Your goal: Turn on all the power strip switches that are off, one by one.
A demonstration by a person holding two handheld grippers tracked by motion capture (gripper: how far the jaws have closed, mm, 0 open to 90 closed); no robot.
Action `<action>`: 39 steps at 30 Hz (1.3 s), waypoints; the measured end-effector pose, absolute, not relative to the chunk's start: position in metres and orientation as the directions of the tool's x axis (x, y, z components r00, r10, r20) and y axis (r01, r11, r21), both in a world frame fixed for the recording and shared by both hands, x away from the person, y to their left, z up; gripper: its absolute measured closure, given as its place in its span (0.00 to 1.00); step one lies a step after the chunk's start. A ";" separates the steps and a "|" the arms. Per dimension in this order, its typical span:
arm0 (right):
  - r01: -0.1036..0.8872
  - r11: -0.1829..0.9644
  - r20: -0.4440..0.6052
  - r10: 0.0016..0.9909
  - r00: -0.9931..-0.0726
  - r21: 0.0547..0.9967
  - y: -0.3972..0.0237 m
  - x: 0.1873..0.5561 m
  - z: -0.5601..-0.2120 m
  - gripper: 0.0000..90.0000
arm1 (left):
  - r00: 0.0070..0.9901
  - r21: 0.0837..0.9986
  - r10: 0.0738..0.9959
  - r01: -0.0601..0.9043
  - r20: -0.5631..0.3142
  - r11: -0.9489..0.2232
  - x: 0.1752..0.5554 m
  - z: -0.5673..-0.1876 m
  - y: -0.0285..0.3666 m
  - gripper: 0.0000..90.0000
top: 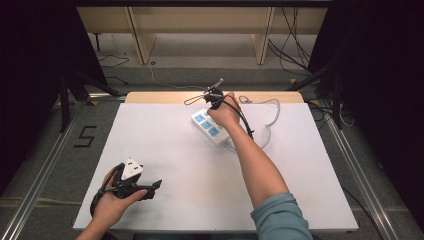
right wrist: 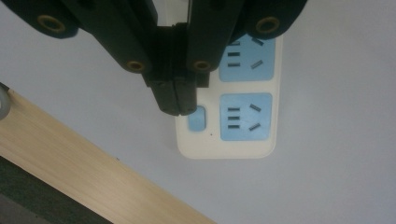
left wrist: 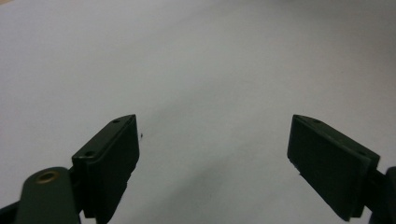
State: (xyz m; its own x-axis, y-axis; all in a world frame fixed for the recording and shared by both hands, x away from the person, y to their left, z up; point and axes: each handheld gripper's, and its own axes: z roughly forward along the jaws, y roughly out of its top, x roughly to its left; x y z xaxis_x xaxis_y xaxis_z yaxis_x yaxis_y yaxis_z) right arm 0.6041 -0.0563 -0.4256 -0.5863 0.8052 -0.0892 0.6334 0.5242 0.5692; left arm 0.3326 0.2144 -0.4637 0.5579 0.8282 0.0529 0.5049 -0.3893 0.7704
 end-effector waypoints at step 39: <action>0.634 0.525 -0.078 0.801 -0.593 0.568 -0.044 0.620 -0.432 1.00 | 0.561 0.772 0.826 0.503 0.051 -0.389 0.333 -0.464 0.214 0.18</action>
